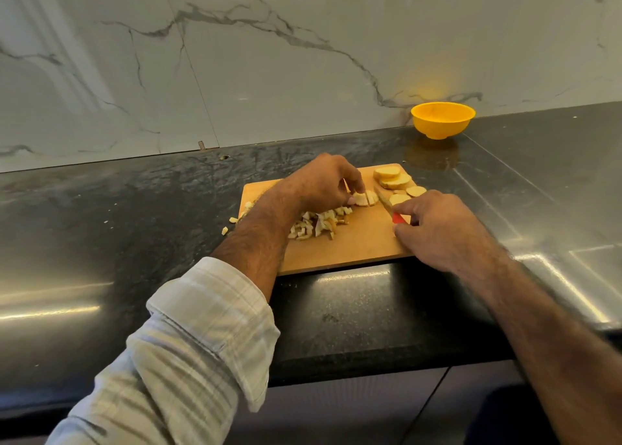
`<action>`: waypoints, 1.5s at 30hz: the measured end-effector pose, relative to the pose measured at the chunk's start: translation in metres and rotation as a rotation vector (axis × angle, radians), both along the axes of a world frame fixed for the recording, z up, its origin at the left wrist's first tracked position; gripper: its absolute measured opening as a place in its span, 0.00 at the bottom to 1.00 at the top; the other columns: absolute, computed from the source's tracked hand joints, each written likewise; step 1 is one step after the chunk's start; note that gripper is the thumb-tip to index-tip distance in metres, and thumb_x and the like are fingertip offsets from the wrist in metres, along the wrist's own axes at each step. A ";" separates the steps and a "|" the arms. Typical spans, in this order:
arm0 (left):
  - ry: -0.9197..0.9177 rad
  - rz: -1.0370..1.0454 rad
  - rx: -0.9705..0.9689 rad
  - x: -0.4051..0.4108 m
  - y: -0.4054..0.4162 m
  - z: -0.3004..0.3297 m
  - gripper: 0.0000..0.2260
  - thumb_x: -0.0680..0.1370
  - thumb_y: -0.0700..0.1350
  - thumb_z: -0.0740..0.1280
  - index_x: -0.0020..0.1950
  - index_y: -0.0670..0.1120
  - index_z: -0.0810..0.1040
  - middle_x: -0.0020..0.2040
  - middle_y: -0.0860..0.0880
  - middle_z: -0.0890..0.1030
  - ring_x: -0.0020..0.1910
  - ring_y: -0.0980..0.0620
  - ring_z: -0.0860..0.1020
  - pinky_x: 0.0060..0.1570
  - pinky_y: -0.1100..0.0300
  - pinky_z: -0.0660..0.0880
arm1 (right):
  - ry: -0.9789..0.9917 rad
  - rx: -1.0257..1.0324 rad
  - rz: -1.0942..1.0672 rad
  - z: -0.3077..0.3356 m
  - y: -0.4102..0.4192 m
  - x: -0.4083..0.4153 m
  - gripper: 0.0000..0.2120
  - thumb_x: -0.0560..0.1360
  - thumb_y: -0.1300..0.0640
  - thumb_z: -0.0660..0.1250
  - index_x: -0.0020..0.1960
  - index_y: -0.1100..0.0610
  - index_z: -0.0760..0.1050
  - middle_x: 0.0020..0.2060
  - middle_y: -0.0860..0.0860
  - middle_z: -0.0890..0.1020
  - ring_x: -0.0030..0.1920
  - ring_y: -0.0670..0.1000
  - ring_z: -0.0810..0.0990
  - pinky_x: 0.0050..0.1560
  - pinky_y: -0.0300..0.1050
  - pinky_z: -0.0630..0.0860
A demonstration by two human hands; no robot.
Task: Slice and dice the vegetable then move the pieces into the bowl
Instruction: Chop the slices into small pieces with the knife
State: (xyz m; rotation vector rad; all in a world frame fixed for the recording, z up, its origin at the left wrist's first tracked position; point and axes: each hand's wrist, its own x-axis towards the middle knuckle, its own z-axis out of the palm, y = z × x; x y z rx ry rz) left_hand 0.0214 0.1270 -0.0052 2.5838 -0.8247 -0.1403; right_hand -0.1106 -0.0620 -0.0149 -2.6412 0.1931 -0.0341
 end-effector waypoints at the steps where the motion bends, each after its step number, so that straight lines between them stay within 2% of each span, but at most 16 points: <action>1: 0.001 -0.004 0.007 0.000 0.000 0.001 0.13 0.79 0.40 0.75 0.60 0.54 0.86 0.57 0.55 0.84 0.55 0.57 0.81 0.59 0.54 0.81 | 0.005 0.005 0.014 0.002 0.002 0.001 0.22 0.81 0.50 0.69 0.75 0.44 0.75 0.64 0.50 0.81 0.55 0.49 0.77 0.55 0.46 0.77; 4: -0.017 -0.021 0.003 -0.002 -0.004 0.002 0.15 0.78 0.39 0.75 0.62 0.53 0.85 0.54 0.55 0.83 0.53 0.57 0.81 0.53 0.60 0.80 | 0.004 -0.024 0.043 0.006 0.005 0.008 0.22 0.81 0.49 0.69 0.75 0.44 0.74 0.66 0.50 0.80 0.60 0.51 0.78 0.60 0.48 0.78; 6: -0.012 -0.014 -0.004 -0.002 -0.004 0.002 0.16 0.78 0.41 0.76 0.64 0.53 0.84 0.53 0.54 0.83 0.51 0.56 0.81 0.51 0.60 0.79 | 0.010 -0.038 0.043 0.009 0.003 0.011 0.22 0.81 0.49 0.69 0.74 0.44 0.75 0.67 0.50 0.79 0.63 0.52 0.78 0.61 0.49 0.78; 8: -0.016 -0.014 0.003 -0.002 -0.005 0.002 0.17 0.78 0.43 0.77 0.67 0.53 0.82 0.53 0.55 0.82 0.52 0.55 0.81 0.52 0.58 0.80 | 0.013 -0.049 0.036 0.010 0.000 0.010 0.21 0.81 0.48 0.69 0.74 0.44 0.75 0.66 0.50 0.79 0.61 0.52 0.78 0.60 0.50 0.78; 10: -0.050 -0.044 0.034 -0.003 -0.006 0.001 0.19 0.79 0.45 0.76 0.69 0.55 0.80 0.60 0.55 0.80 0.57 0.54 0.79 0.57 0.56 0.78 | 0.013 -0.060 0.018 0.008 -0.002 0.005 0.21 0.81 0.47 0.69 0.74 0.44 0.75 0.64 0.50 0.80 0.57 0.51 0.77 0.57 0.49 0.78; 13: -0.023 -0.089 0.051 -0.004 -0.008 -0.001 0.15 0.80 0.45 0.74 0.66 0.58 0.82 0.67 0.55 0.78 0.62 0.55 0.77 0.62 0.52 0.76 | 0.004 -0.050 -0.017 0.001 -0.002 -0.003 0.21 0.81 0.46 0.67 0.74 0.44 0.76 0.61 0.50 0.81 0.55 0.50 0.77 0.52 0.48 0.78; 17: -0.052 -0.052 0.072 -0.005 -0.010 0.000 0.11 0.80 0.46 0.75 0.62 0.54 0.86 0.62 0.54 0.81 0.59 0.54 0.78 0.62 0.50 0.79 | 0.009 -0.072 -0.013 -0.004 0.011 -0.011 0.20 0.82 0.47 0.67 0.73 0.45 0.75 0.58 0.48 0.81 0.55 0.50 0.78 0.49 0.46 0.77; 22: -0.147 0.003 0.078 -0.008 -0.017 0.000 0.14 0.78 0.52 0.77 0.62 0.51 0.84 0.55 0.53 0.82 0.54 0.53 0.79 0.53 0.57 0.78 | -0.026 -0.118 -0.012 -0.002 0.026 -0.007 0.16 0.82 0.51 0.66 0.69 0.48 0.78 0.52 0.48 0.79 0.50 0.50 0.75 0.45 0.44 0.74; 25: -0.177 0.047 0.078 -0.008 -0.018 0.000 0.14 0.75 0.57 0.78 0.56 0.52 0.85 0.51 0.54 0.80 0.51 0.54 0.78 0.48 0.58 0.76 | -0.028 -0.146 0.005 0.002 0.029 0.004 0.17 0.81 0.51 0.67 0.70 0.47 0.78 0.57 0.50 0.81 0.50 0.50 0.73 0.46 0.44 0.74; 28: -0.132 0.045 0.065 -0.006 -0.010 0.003 0.15 0.75 0.59 0.78 0.54 0.51 0.86 0.51 0.54 0.83 0.50 0.56 0.80 0.48 0.59 0.79 | -0.028 -0.180 0.003 0.004 0.024 0.005 0.18 0.82 0.50 0.66 0.71 0.46 0.77 0.62 0.51 0.80 0.52 0.50 0.72 0.48 0.46 0.74; 31: -0.038 0.025 0.060 -0.006 -0.002 0.008 0.16 0.73 0.55 0.81 0.57 0.49 0.85 0.52 0.54 0.84 0.51 0.57 0.81 0.49 0.61 0.79 | -0.047 -0.218 0.005 0.001 0.021 -0.002 0.17 0.82 0.49 0.65 0.70 0.45 0.77 0.62 0.51 0.80 0.52 0.50 0.72 0.48 0.46 0.73; 34: -0.039 0.038 0.053 -0.007 -0.004 0.009 0.13 0.74 0.51 0.80 0.55 0.49 0.86 0.52 0.53 0.85 0.51 0.56 0.82 0.51 0.61 0.80 | -0.075 -0.242 0.042 -0.003 0.024 -0.006 0.16 0.82 0.48 0.64 0.69 0.46 0.77 0.60 0.50 0.81 0.54 0.51 0.75 0.47 0.46 0.75; 38: -0.044 0.050 0.006 -0.008 -0.006 0.007 0.10 0.75 0.48 0.80 0.55 0.48 0.87 0.51 0.53 0.86 0.51 0.56 0.83 0.54 0.59 0.82 | -0.099 -0.243 0.047 0.001 0.024 -0.009 0.16 0.83 0.48 0.62 0.69 0.47 0.77 0.62 0.51 0.81 0.60 0.54 0.78 0.52 0.49 0.76; 42: -0.033 0.048 -0.008 -0.010 -0.007 0.006 0.10 0.76 0.45 0.79 0.56 0.47 0.88 0.54 0.51 0.86 0.52 0.56 0.83 0.52 0.63 0.80 | -0.110 -0.252 0.057 0.005 0.027 -0.015 0.17 0.83 0.48 0.62 0.71 0.47 0.77 0.60 0.51 0.81 0.57 0.53 0.79 0.53 0.50 0.80; 45: -0.025 0.051 0.006 -0.012 -0.008 0.007 0.08 0.76 0.45 0.79 0.55 0.46 0.88 0.53 0.51 0.87 0.51 0.56 0.83 0.54 0.60 0.81 | -0.075 -0.269 0.077 0.003 0.033 -0.017 0.15 0.82 0.50 0.63 0.67 0.47 0.78 0.54 0.49 0.81 0.53 0.51 0.78 0.50 0.48 0.81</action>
